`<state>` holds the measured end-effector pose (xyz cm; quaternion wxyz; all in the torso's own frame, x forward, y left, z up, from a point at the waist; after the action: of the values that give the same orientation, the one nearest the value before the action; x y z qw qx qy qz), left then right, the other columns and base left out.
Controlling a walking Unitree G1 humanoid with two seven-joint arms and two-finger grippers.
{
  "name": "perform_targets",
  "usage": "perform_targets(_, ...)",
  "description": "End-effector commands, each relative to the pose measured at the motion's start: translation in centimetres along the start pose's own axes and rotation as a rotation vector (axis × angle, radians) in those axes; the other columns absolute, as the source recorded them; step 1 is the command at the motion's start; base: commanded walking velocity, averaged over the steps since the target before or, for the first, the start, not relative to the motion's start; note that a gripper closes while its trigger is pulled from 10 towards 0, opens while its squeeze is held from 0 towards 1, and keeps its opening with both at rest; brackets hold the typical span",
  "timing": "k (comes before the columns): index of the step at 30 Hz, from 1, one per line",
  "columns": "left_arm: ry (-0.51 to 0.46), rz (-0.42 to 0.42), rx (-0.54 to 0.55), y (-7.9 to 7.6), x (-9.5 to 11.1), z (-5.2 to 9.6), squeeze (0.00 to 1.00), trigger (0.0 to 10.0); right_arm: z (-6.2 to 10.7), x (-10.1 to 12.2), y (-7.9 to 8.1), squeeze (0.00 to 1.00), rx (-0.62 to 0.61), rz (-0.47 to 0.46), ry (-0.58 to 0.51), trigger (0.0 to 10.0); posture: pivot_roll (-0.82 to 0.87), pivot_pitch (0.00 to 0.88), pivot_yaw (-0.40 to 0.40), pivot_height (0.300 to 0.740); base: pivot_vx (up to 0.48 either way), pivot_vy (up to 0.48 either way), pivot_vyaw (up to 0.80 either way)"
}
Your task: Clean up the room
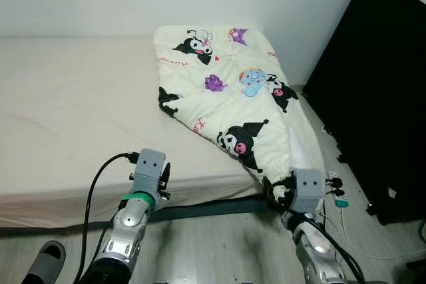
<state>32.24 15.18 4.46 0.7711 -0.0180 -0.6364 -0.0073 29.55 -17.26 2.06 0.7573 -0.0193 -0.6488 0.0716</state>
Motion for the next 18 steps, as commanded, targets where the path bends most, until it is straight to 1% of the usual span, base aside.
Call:
perform_targets(1,0.027,0.013,0.02,0.3,-0.7,0.2,0.0,10.0,0.3,-0.2,-0.5,0.0,-0.016,0.002,-0.001,10.0,-0.01,0.042,-0.008,0.74,0.0,0.0,0.0)
perform_targets(4,0.027,0.013,0.02,0.3,-0.7,0.2,0.0,10.0,0.3,-0.2,-0.5,0.0,-0.016,0.002,-0.001,10.0,-0.01,0.042,-0.008,0.74,0.0,0.0,0.0)
perform_targets(5,0.016,0.019,0.012,0.0,0.0,-0.2,0.0,10.0,-0.5,1.3,-0.6,0.0,-0.02,0.002,-0.054,10.0,-0.01,0.04,-0.006,0.74,0.0,0.0,0.0)
perform_targets(6,0.016,0.019,0.012,0.0,0.0,-0.2,0.0,10.0,-0.5,1.3,-0.6,0.0,-0.02,0.002,-0.054,10.0,-0.01,0.04,-0.006,0.74,0.0,0.0,0.0)
perform_targets(9,0.004,0.019,0.001,-0.3,0.5,-0.5,0.0,10.0,-1.1,2.7,-0.7,0.0,-0.023,-0.004,-0.1,10.0,-0.01,0.041,-0.006,0.74,0.0,0.0,0.0)
perform_targets(18,0.005,0.014,-0.001,-0.4,0.4,-0.3,0.0,10.0,-1.1,2.7,-0.6,0.0,-0.022,-0.004,-0.106,10.0,-0.01,0.042,-0.003,0.74,0.0,0.0,0.0)
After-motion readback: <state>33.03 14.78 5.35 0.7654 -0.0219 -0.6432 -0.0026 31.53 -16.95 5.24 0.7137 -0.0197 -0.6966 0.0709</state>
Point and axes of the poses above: a point about 5 cm out from each wrist's last joint towards the gripper, its own z axis pointing back from the gripper into the wrist, its own x axis along the axis of the wrist's last joint, y = z × x, the point moved 2 cm from there along -z, pointing out of the wrist towards the gripper, and after that the axes turned 11 degrees about z, right-handed, at the moved point
